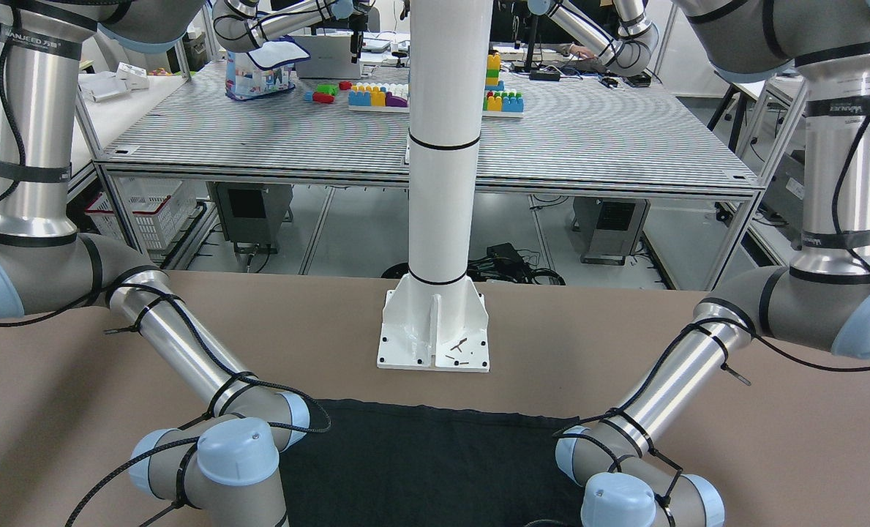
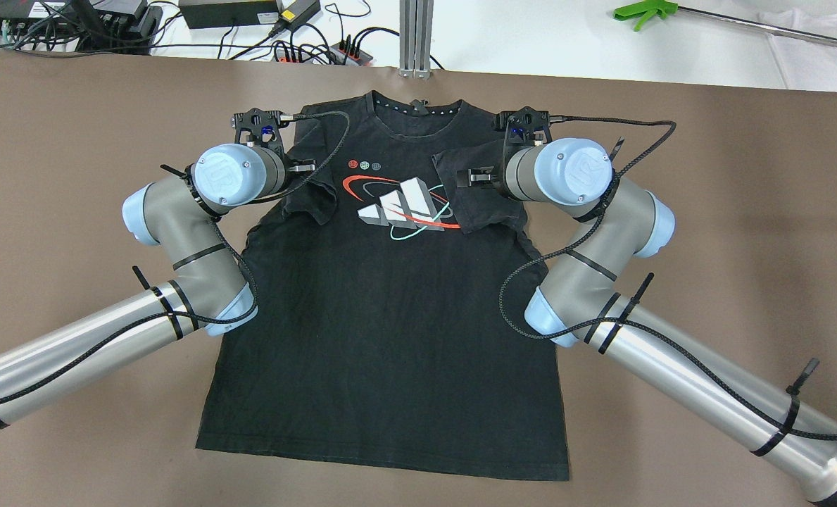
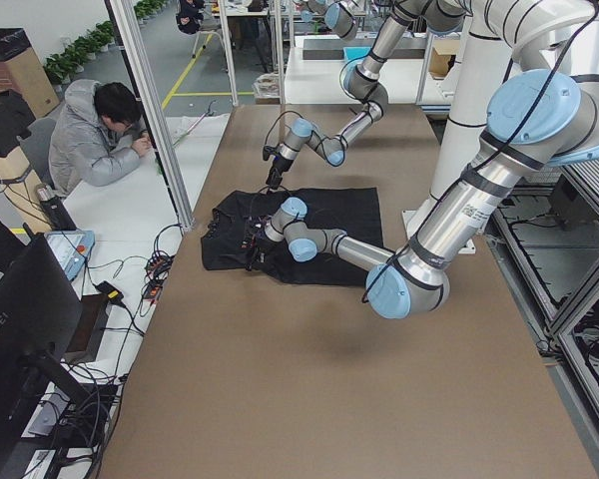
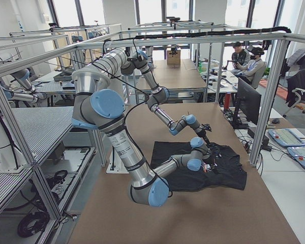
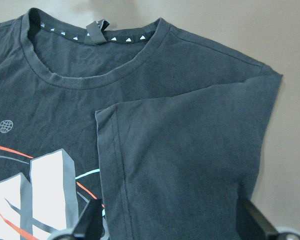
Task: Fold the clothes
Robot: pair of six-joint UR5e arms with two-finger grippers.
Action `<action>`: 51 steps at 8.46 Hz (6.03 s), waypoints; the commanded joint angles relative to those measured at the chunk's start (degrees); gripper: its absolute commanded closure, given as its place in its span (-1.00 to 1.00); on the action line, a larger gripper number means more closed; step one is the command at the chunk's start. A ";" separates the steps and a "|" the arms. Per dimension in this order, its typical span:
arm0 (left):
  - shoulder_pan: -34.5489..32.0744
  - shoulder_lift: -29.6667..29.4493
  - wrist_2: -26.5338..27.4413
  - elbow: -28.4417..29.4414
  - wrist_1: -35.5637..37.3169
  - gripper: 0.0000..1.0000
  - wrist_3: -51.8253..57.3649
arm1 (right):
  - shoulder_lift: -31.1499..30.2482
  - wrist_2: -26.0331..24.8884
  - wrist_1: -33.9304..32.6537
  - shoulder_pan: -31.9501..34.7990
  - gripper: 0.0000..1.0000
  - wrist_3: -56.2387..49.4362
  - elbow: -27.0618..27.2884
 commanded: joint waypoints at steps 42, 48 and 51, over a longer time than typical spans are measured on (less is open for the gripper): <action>13.64 35.88 -7.51 -51.37 -1.52 -0.99 -30.40 | -37.79 21.80 23.28 -9.14 -0.88 32.72 26.97; 13.56 35.62 -7.41 -51.29 -0.65 -0.99 -29.44 | -42.11 19.09 23.03 -18.89 -0.88 38.32 30.75; 13.56 36.14 -6.19 -51.46 -0.55 -0.99 -29.35 | -42.28 13.27 22.59 -24.28 -0.88 38.32 30.58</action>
